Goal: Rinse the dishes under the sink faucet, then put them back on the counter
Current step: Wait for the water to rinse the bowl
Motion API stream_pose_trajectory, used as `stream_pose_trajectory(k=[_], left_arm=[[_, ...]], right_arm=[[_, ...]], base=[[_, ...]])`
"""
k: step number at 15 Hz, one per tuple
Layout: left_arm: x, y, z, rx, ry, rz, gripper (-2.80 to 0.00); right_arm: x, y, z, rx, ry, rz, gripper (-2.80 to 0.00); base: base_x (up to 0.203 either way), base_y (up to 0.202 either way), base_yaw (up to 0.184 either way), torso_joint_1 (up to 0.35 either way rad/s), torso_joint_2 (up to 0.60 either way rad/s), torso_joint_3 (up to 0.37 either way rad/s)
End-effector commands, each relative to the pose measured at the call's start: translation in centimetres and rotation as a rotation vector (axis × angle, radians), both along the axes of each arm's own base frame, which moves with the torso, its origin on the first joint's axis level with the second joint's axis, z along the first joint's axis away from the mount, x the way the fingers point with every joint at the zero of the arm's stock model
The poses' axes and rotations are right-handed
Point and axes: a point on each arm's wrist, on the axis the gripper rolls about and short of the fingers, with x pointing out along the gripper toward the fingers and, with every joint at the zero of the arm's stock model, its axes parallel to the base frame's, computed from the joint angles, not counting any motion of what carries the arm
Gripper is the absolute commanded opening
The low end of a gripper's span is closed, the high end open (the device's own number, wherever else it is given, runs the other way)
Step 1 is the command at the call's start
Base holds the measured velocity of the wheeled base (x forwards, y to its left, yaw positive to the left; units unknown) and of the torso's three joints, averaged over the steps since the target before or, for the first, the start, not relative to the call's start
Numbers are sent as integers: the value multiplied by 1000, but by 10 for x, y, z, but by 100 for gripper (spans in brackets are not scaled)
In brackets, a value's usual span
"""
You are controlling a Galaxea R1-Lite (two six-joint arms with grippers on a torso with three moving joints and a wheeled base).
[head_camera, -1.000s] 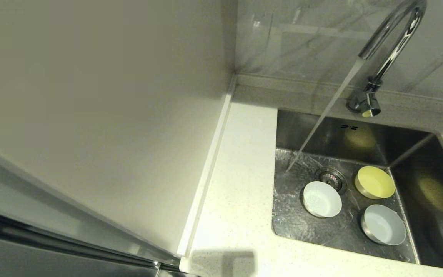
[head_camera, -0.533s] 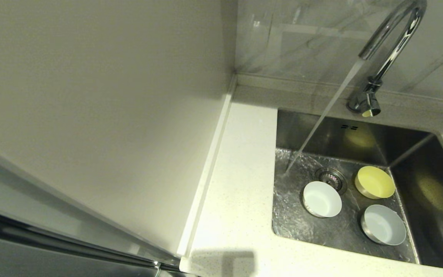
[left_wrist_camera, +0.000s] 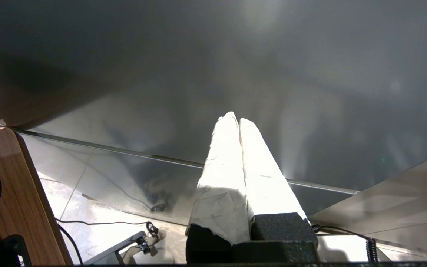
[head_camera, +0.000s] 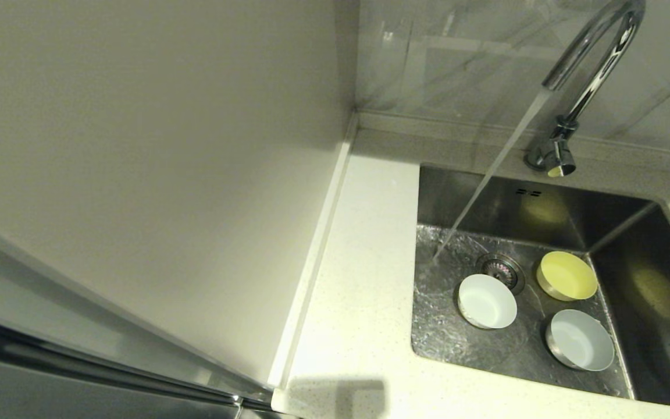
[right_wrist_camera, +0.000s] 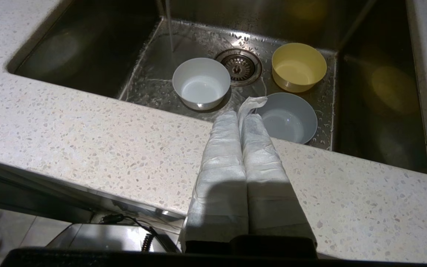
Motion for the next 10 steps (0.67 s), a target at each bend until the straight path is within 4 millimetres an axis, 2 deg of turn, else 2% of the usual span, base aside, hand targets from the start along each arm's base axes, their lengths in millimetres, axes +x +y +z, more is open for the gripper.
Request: stream_pose_trajectory(k=[1,10], left_arm=[[0,0,-1,0,3,0,-280],[0,0,-1,0,2,0,-280]], right_arm=[[0,0,0,0,-1,0,-280],[0,0,0,0,1,-1,-280]], base=[[0,0,0,0,0,0],[0,0,0,0,0,0]])
